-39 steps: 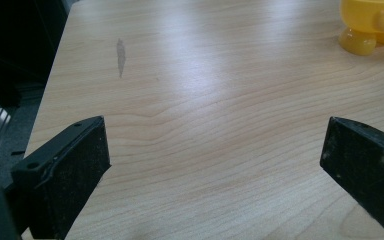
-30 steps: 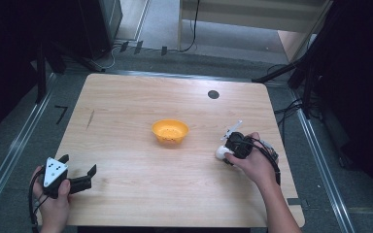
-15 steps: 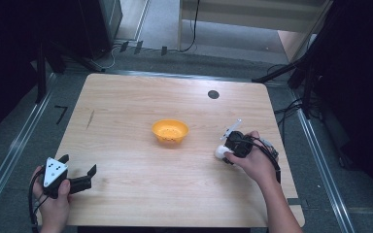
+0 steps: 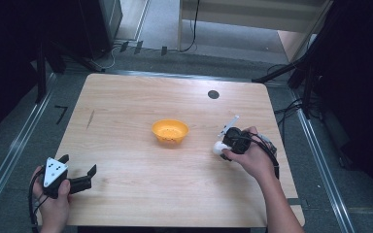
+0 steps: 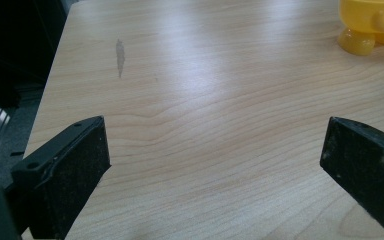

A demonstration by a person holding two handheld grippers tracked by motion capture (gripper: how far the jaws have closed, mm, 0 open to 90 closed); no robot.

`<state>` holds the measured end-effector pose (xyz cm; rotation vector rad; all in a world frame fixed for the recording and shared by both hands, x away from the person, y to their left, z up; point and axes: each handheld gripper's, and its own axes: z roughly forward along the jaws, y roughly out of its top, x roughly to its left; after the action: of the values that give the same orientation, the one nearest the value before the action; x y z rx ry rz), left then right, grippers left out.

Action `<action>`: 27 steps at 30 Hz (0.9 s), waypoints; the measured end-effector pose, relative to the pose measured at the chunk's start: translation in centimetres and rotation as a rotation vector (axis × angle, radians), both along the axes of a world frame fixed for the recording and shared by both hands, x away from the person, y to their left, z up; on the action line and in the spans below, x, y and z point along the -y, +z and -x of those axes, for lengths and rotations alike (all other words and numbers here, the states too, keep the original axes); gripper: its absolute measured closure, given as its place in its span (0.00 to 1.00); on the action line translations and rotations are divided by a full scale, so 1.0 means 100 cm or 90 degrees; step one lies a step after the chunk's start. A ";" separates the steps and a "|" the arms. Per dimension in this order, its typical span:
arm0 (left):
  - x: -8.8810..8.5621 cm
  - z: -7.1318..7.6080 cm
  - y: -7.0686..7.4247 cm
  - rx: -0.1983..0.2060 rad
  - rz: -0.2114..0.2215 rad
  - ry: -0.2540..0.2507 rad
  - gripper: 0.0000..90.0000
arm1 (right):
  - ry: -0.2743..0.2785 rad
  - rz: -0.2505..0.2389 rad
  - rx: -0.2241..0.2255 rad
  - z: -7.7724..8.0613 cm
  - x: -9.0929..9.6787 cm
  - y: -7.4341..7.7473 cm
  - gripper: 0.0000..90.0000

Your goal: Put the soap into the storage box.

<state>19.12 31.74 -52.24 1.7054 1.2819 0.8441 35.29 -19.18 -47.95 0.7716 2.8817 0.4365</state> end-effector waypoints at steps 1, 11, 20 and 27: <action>0.000 0.000 0.000 0.000 0.000 0.000 0.00 | 0.001 -0.002 0.002 -0.001 -0.001 0.001 0.56; 0.000 0.000 0.000 -0.001 -0.001 0.000 0.00 | 0.030 -0.007 0.016 -0.006 -0.010 0.010 0.56; 0.000 0.000 0.000 0.000 -0.001 -0.002 0.00 | 0.055 -0.015 0.028 -0.011 -0.021 0.015 0.56; 0.000 0.000 0.000 -0.001 -0.001 -0.001 0.00 | 0.074 -0.021 0.032 -0.015 -0.027 0.017 0.56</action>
<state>19.12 31.71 -52.23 1.7086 1.2805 0.8435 36.77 -16.49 -46.21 0.5900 2.8898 0.5100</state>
